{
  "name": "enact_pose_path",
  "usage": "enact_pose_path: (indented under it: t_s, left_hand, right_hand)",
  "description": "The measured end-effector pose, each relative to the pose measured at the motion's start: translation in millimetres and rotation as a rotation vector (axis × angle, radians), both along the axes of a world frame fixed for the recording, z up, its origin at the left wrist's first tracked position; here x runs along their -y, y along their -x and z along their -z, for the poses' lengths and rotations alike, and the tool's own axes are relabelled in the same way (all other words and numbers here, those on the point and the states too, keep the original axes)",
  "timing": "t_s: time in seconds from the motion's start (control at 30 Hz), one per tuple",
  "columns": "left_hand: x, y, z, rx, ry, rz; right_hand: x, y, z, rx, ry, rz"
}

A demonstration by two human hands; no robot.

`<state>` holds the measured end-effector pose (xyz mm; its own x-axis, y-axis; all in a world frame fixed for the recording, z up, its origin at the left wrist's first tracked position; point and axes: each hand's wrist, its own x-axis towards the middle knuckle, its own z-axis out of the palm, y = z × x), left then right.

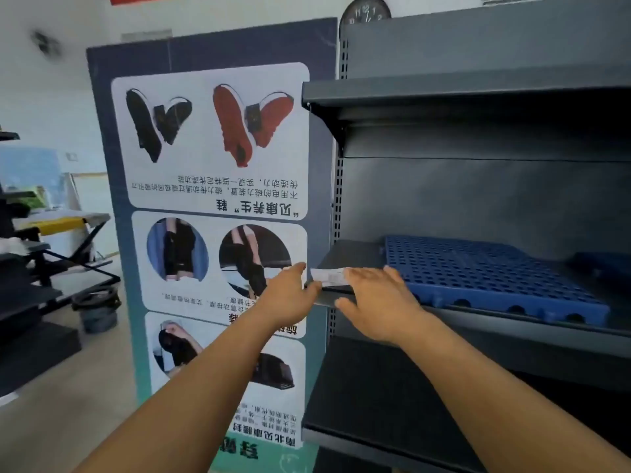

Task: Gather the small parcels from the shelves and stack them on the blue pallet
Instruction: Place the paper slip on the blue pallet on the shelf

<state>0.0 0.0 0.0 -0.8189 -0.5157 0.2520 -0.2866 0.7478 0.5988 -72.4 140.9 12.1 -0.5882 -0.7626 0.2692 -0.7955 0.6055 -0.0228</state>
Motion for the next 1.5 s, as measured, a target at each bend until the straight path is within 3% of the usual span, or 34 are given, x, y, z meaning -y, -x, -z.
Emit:
enact_pose_path:
  t_s: [0.23, 0.47, 0.63, 0.77, 0.93, 1.13, 1.3, 1.4, 1.5]
  left_hand:
    - [34, 47, 2, 0.071, -0.053, 0.028]
    - [51, 70, 0, -0.116, -0.079, -0.103]
    - [53, 76, -12, -0.289, -0.403, -0.038]
    - [46, 79, -27, -0.342, -0.561, 0.056]
    - [28, 86, -40, -0.382, -0.642, 0.158]
    - [-2, 98, -47, -0.344, -0.643, 0.246]
    - [-21, 103, -51, -0.28, -0.539, 0.304]
    - [-22, 109, -49, -0.3, -0.465, 0.217]
    - [-17, 114, -47, -0.381, -0.529, 0.119]
  right_hand:
    - [39, 19, 11, 0.134, -0.116, 0.049]
    - [55, 32, 9, 0.127, -0.041, 0.021]
    - [49, 46, -11, 0.102, 0.261, 0.119]
    - [35, 62, -28, 0.208, 0.552, 0.262]
    - [10, 77, -41, 0.454, 0.805, 0.283]
    - [-17, 81, -48, 0.47, 0.981, 0.313]
    - [-43, 88, -49, 0.5, 0.992, 0.399]
    - [-59, 92, -44, 0.493, 0.926, 0.467]
    - [-67, 96, -38, 0.466, 0.77, 0.512]
